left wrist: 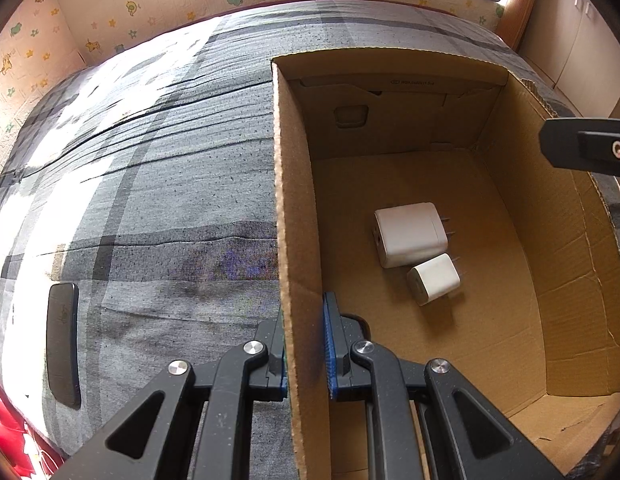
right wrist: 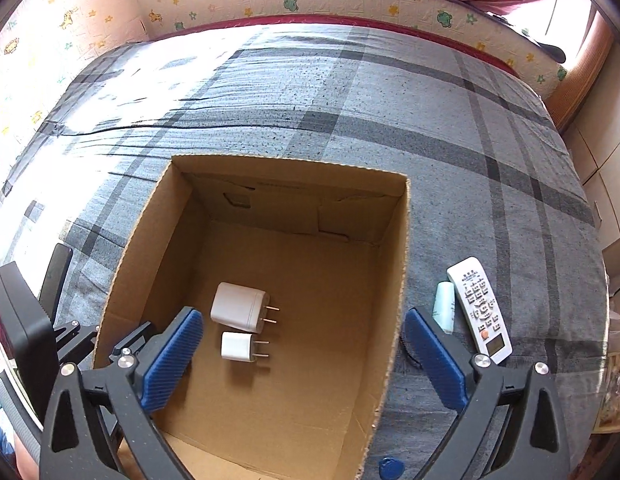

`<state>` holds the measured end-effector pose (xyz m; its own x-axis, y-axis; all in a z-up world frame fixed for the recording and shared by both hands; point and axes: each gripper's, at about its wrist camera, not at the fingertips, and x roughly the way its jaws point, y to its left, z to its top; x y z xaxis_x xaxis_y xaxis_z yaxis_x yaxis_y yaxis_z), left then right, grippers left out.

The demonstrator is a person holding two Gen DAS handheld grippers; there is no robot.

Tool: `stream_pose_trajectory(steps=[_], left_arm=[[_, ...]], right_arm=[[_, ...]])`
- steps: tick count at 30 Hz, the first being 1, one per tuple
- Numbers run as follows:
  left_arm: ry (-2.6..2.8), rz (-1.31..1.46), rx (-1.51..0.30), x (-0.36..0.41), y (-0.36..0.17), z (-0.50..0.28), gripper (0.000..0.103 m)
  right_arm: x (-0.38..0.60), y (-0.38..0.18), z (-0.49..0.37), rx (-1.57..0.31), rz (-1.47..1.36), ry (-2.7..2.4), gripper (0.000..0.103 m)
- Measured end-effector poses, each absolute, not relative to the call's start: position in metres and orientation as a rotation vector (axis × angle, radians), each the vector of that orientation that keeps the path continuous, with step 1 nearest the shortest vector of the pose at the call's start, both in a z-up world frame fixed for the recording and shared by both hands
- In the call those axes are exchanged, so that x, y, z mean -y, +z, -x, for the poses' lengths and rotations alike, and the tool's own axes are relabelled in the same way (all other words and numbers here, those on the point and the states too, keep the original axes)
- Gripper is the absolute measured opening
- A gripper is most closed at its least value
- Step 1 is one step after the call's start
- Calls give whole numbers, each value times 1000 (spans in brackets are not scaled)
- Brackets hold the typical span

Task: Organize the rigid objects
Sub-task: 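Move the right gripper back over the blue key fob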

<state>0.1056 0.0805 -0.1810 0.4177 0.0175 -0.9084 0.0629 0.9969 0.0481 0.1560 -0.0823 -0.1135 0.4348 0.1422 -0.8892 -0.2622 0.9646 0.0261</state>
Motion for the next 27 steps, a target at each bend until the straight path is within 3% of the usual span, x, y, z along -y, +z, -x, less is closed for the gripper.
stream_pose_trajectory(steps=[16,27], left_arm=[[-27,-79,-1137,-82,-182,-105,14],[-27,-77,-1138,-82,-182,-105,14]], right_arm=[[164,-93,-138,-1038,83,139,103],[212,-111,-119,-1039,72,51,103]])
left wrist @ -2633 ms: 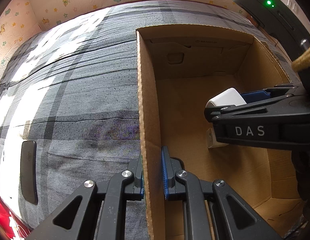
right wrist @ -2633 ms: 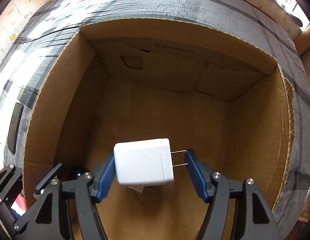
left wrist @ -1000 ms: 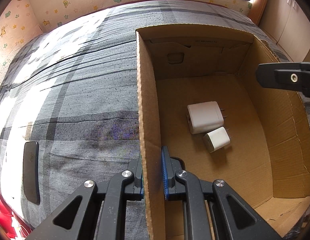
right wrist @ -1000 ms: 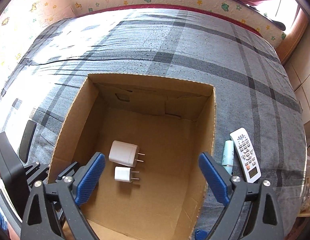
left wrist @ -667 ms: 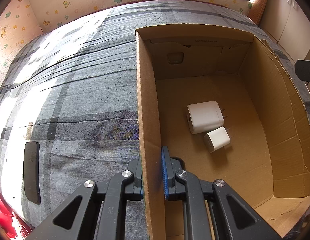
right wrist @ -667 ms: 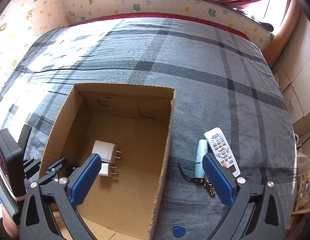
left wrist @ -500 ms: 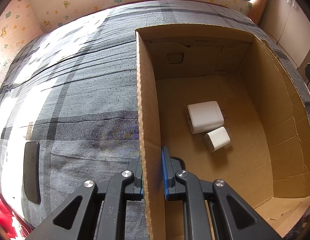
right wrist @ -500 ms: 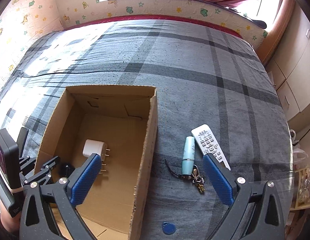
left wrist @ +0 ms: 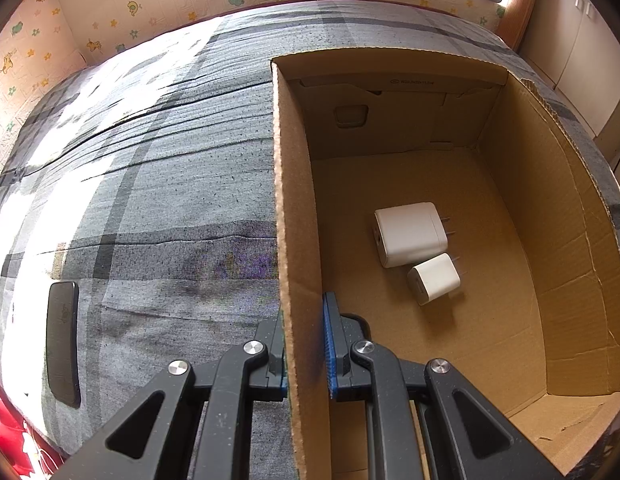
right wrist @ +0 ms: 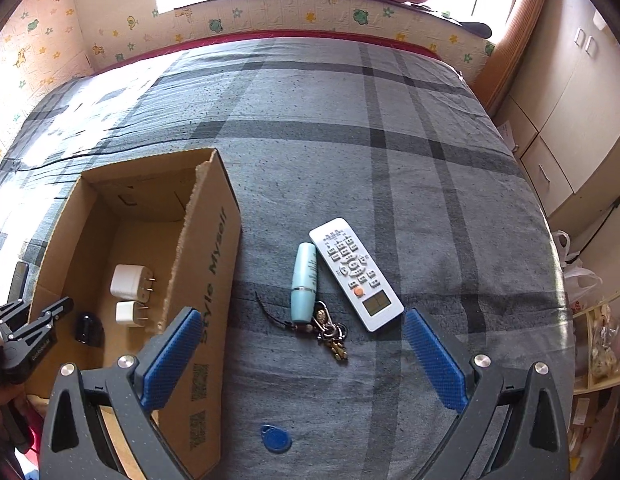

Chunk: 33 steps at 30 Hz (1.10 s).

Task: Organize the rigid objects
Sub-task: 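Move the right gripper back over the blue key fob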

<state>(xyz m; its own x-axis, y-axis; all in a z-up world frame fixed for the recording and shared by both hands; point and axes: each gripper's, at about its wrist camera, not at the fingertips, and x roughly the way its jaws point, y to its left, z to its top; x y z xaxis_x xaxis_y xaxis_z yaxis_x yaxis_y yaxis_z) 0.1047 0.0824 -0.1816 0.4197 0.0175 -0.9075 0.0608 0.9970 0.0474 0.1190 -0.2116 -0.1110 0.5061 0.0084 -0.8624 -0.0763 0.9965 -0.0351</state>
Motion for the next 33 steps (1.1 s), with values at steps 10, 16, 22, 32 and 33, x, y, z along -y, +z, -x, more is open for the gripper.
stream_pose_trajectory(steps=[10,16,22,32,33], left_arm=[[-25,-81,-1138,-83,-182,-104,14],[-21,-90,-1139,-81,-180,-104,14],[-16,-97,-1138,-78,-180,-104,14],[-11,-79,-1138,-79,-177,-103,14],[-11,-81,-1137,-80,-178,-103,14]], right_arm=[[233,-146,-95,-1064,59,48,103],[237,-163,-82,-1081,53,58,103],[236,-169,-73,-1079,61,83,103],[237,-192,-53,-1105,63,118,102],[236,-194,-51,-1106,66,124,102]])
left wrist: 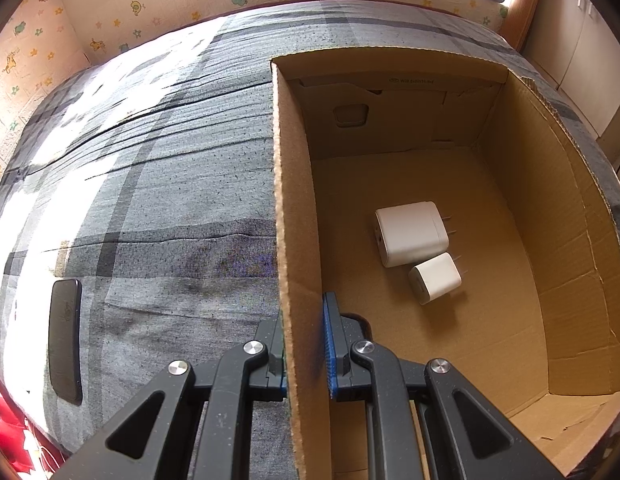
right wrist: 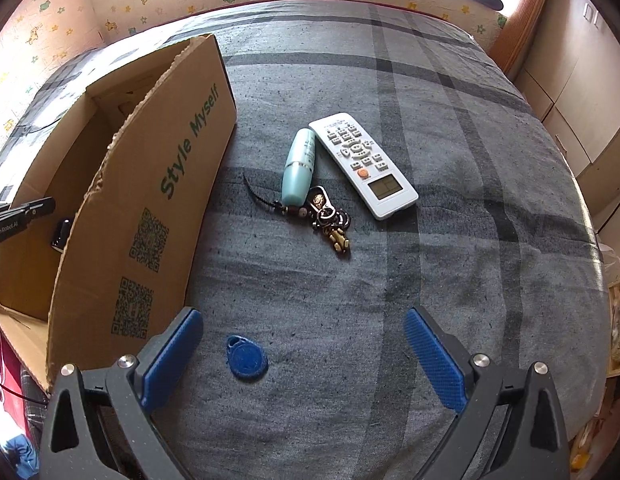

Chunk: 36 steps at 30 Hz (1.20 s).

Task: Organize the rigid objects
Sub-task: 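Move the right gripper back over the blue key fob, then grasp the blue key fob with the right gripper and lift it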

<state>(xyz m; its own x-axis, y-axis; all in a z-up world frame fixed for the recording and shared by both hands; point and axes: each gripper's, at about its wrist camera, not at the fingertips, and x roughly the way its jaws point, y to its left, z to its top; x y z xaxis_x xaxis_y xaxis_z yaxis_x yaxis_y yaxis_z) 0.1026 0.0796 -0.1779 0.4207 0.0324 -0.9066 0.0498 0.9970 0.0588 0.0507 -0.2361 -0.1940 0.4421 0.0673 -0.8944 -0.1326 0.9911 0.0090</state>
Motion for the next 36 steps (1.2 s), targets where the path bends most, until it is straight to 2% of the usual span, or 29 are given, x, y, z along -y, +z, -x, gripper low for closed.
stream_pose_trajectory(steps=[11,17,20,23,25,36], left_arm=[[-6,-96,-1133,-76,-179,-101,14],[-2,-103,-1133,-74,-178,-101,14],[-1,-102,-1132,-74,-177,-101,14],[-1,-101,-1131,-75,-177,-101,14],[-2,-99,-1131,-75,-177,-101,14],[-3,-100,-1130,-75,-177,-101,14]], right_arm=[[226,-221,-42,-1131,99,158,99],[222,-232,-39,-1150,100,172,91],[219,-236,-38,-1169,104,195,74],[216,-240,-35,-1191,105,223,53],[214,-241,-33,-1195,109,234,29],[215,-232,-33,-1187,111,224,28]])
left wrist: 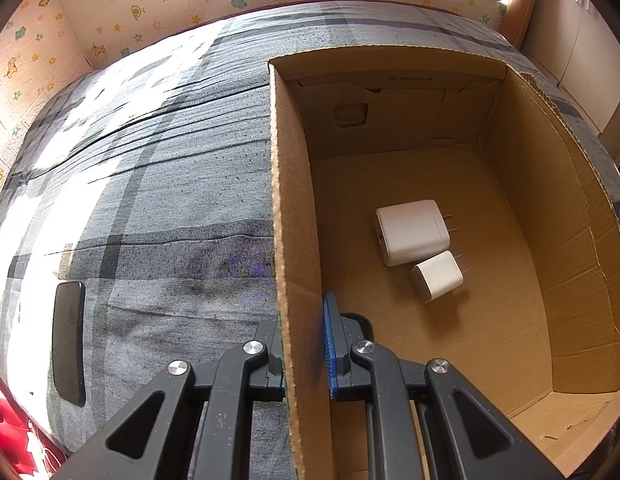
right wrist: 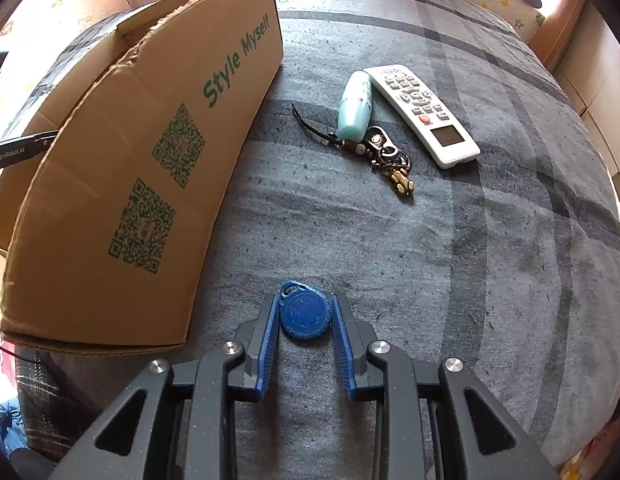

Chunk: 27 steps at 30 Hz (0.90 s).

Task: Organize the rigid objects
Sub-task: 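Grasp the blue key fob with the right gripper and lift it, then carry the blue key fob into the box and open the right gripper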

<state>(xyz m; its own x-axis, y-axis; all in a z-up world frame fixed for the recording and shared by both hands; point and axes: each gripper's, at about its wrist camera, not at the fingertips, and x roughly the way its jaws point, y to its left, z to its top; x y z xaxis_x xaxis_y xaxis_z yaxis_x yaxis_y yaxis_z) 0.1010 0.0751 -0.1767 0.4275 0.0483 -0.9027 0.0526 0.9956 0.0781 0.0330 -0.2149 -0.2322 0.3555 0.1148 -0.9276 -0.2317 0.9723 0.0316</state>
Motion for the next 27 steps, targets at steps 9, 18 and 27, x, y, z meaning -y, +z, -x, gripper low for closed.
stream_pose_trajectory(steps=[9,18,27], left_arm=[[-3,-107,-1131,-74,-177,-102,14],[-1,-108,-1133,-74,-176,-102,14],[1,-111,-1136,-72,-176,-102,14]], right_arm=[[212,-211,-36,-1175,112,206,28],[211,-184,-46,-1175,126,182,28],[201,-151,-60,-1149,135,184,28]])
